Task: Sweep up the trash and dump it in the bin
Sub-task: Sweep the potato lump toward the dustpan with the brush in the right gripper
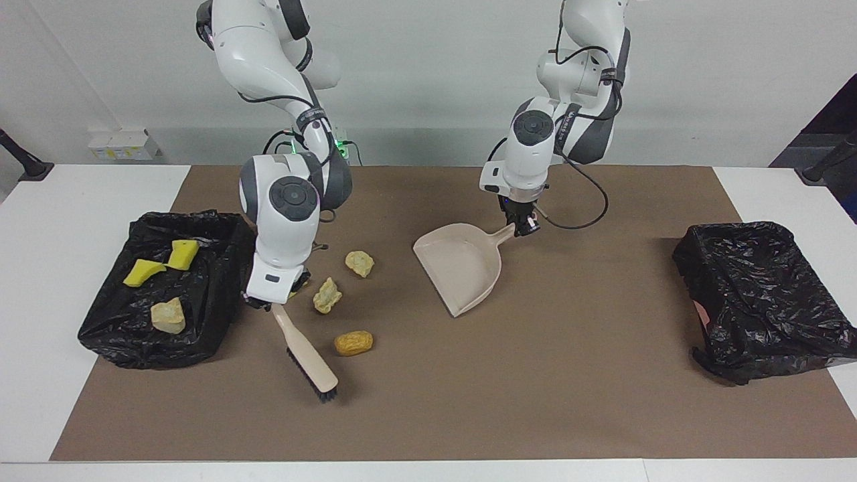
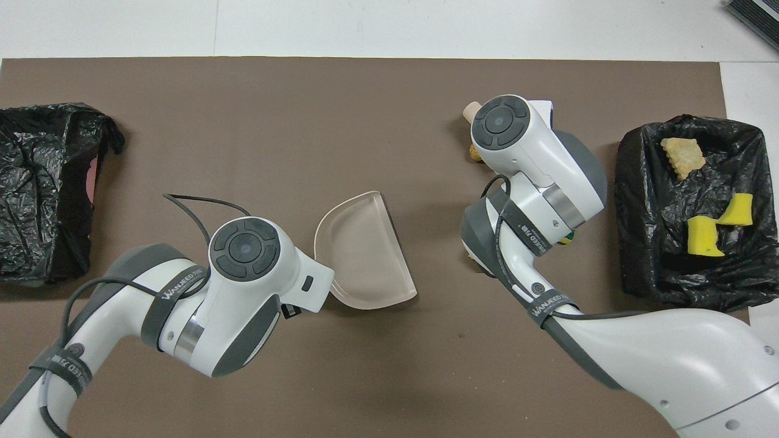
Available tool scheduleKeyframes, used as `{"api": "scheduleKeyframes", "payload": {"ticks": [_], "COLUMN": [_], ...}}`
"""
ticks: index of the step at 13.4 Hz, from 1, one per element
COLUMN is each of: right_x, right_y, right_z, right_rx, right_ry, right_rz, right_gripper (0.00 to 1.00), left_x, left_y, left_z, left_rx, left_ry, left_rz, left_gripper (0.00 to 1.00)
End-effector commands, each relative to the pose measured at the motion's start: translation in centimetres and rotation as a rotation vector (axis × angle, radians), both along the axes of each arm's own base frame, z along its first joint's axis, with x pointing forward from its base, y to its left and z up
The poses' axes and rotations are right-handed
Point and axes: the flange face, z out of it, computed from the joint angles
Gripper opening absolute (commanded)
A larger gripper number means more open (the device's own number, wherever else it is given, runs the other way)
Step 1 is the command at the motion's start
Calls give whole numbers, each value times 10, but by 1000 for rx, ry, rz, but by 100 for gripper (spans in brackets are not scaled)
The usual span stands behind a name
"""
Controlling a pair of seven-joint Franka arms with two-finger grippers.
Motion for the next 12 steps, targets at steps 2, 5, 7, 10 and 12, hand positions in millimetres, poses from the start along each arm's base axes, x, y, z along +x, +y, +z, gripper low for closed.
{"api": "scheduleKeyframes", "payload": {"ticks": [2,5,7,10,12], "right_x": [-23,-45,-64,-97,-116], "right_y": [26,65,97,128,149], "right_z": [-21,-25,-23,-29,-23], "right_rx": [121,235,271,369,446], "right_ry": [65,124,160,250,337], "right_rz": [7,16,43,22,-24], "right_gripper": [0,0,0,0,0], "left_x": [2,-4,-3,-3,-2], "left_y": [-7,-5,-5,-4,-4], "left_z": [1,-5,-5,-5,-5], "left_rx": [-8,-26,-30,-29,-29], "left_ry": [-6,4,-1,0,0], "left_rz": [35,49,51,54,56], "left_gripper": [0,0,0,0,0]}}
